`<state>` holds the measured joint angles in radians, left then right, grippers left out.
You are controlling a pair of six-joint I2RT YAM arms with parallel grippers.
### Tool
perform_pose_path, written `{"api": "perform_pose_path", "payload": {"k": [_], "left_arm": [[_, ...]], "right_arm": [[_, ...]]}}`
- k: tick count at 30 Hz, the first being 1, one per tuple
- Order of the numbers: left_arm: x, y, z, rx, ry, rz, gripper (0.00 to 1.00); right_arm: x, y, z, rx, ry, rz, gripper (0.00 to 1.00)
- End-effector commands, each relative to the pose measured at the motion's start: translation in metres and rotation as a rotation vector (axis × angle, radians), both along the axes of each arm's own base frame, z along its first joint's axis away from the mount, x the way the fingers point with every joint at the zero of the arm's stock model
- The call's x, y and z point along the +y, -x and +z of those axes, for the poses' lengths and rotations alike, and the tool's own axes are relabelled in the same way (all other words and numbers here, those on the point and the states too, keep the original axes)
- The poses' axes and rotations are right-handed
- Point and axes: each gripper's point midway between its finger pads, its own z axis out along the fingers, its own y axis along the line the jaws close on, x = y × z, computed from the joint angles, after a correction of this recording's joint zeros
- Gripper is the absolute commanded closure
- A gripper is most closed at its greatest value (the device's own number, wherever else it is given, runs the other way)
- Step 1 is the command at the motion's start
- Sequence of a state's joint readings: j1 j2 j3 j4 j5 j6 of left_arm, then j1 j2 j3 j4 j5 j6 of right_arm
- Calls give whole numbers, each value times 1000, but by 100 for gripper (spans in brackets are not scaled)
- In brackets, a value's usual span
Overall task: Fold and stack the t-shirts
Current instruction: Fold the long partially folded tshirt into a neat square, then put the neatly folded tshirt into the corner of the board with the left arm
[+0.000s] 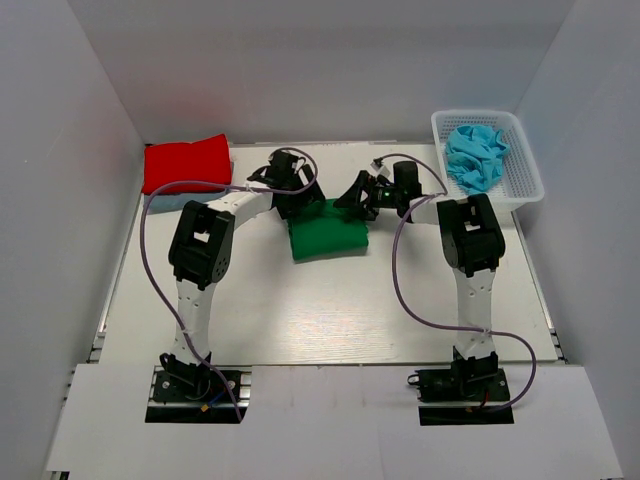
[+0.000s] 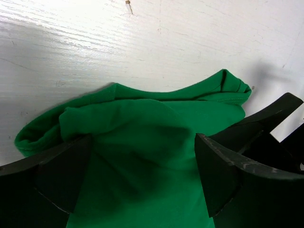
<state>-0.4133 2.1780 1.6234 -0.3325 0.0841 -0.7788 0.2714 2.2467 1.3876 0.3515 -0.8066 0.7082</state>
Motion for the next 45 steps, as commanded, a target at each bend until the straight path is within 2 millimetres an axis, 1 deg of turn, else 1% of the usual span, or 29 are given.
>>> {"api": "perform_pose_path", "payload": {"k": [1,2,4,5,7,8,9,11,12,14,15,16,17,18,19,20,22,23,24,25,27,28,30,31,34,37,38,41,45], "left_arm": [[24,16,-32,97,-79,28,0],[23,13,-25,70,-76,19,0],[16,-4,15,-38,-62,-26,0],[16,-6,29,-60,-66,-39,0],[8,-15,75,-181,-92,-82,0],[8,-17,90,-216,-96,-95,0],[9,-16,100,-238,-95,-100,0],[10,-15,121,-278,-90,-105,0],[14,-10,135,-292,-94,-95,0],[24,-1,138,-275,-123,-75,0],[32,9,128,-236,-149,-69,0],[35,16,131,-230,-152,-69,0],[37,22,126,-208,-154,-65,0],[40,29,112,-168,-169,-70,0],[40,41,106,-129,-176,-75,0],[44,44,103,-111,-193,-69,0],[48,56,80,-20,-213,-60,0],[43,61,76,-5,-204,-69,0],[41,70,59,39,-208,-79,0],[39,67,53,31,-204,-78,0],[33,75,37,63,-212,-91,0],[34,72,26,70,-229,-83,0],[35,75,16,107,-252,-60,0],[37,72,14,108,-271,-48,0],[42,71,3,128,-302,-38,0],[48,74,-20,176,-345,-21,0],[50,75,-25,185,-352,-8,0],[51,76,-44,216,-368,-12,0],[38,73,-56,182,-341,-70,6]], "right_arm": [[-18,-6,-37,24,85,-89,10],[-15,-4,-32,10,77,-68,10],[-10,-5,-1,-59,84,-34,10],[-9,-6,7,-84,94,-28,10],[-11,-11,61,-214,125,-25,10],[-16,-13,71,-234,144,-45,10],[-21,-13,72,-260,169,-56,10],[-31,-18,106,-335,192,-128,10],[-35,-17,109,-342,205,-141,10],[-41,-7,120,-364,238,-156,10],[-45,-4,118,-357,256,-163,10],[-47,7,115,-341,263,-156,10],[-50,11,119,-343,270,-172,10],[-53,16,119,-330,274,-179,10],[-56,21,129,-353,274,-183,10],[-60,31,125,-342,281,-186,10],[-70,36,126,-346,320,-219,10],[-73,38,130,-355,330,-237,10],[-79,42,125,-329,357,-245,10],[-81,47,134,-345,361,-247,10],[-85,52,132,-344,382,-250,10],[-87,56,142,-358,377,-258,10],[-89,60,141,-356,389,-255,10],[-91,61,148,-376,385,-261,10],[-95,65,144,-389,413,-255,10],[-106,65,137,-372,441,-273,10],[-99,70,136,-373,436,-250,10],[-99,74,131,-364,436,-241,10],[-101,78,128,-357,442,-242,10]]}}
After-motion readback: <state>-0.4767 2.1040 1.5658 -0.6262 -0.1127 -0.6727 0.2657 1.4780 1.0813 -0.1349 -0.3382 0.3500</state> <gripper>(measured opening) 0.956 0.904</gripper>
